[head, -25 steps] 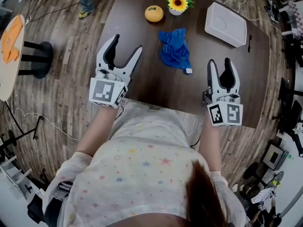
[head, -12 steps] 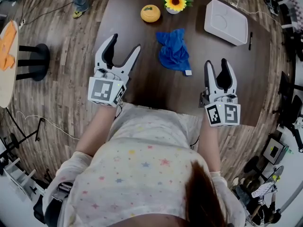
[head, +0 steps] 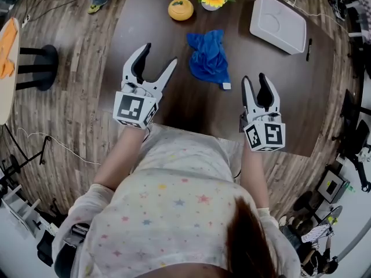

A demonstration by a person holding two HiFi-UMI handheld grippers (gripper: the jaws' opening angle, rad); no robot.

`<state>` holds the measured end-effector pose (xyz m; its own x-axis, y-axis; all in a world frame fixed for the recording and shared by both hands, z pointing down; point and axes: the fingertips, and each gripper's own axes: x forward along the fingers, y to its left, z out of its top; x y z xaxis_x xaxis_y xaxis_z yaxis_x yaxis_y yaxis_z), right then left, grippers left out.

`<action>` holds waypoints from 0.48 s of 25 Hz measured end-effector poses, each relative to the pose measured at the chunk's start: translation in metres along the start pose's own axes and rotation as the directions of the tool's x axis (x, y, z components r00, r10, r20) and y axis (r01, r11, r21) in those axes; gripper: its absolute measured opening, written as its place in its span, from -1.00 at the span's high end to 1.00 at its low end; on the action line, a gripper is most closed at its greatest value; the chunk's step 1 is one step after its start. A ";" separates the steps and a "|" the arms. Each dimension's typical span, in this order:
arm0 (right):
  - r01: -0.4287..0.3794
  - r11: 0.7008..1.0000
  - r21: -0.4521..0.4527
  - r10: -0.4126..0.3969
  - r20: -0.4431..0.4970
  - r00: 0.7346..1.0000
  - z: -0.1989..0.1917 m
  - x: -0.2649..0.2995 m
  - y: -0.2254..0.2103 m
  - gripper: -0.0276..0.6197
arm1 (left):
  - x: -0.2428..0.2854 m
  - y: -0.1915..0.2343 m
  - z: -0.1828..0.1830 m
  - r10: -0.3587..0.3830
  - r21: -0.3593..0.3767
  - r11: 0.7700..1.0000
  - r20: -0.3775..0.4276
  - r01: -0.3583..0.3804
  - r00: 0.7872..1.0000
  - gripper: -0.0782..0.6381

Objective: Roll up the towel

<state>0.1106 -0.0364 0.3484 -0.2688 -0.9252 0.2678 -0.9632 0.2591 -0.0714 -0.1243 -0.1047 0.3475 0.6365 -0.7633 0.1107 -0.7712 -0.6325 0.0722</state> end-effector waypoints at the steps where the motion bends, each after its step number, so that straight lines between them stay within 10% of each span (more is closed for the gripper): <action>1: -0.002 1.000 0.006 0.002 -0.022 1.000 -0.010 0.001 -0.001 0.29 | 0.003 -0.002 -0.005 -0.004 -0.006 1.000 -0.005 0.004 1.000 -0.01; 12: 0.023 0.997 0.068 -0.006 -0.244 0.970 -0.125 0.006 -0.005 0.44 | 0.017 -0.028 -0.064 -0.055 -0.056 0.997 -0.095 0.050 0.994 -0.01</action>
<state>0.1141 -0.0083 0.4707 -0.2541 -0.8312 0.4945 -0.9672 0.2180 -0.1306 -0.0928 -0.0921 0.4108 0.6739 -0.7111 0.2004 -0.7378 -0.6618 0.1328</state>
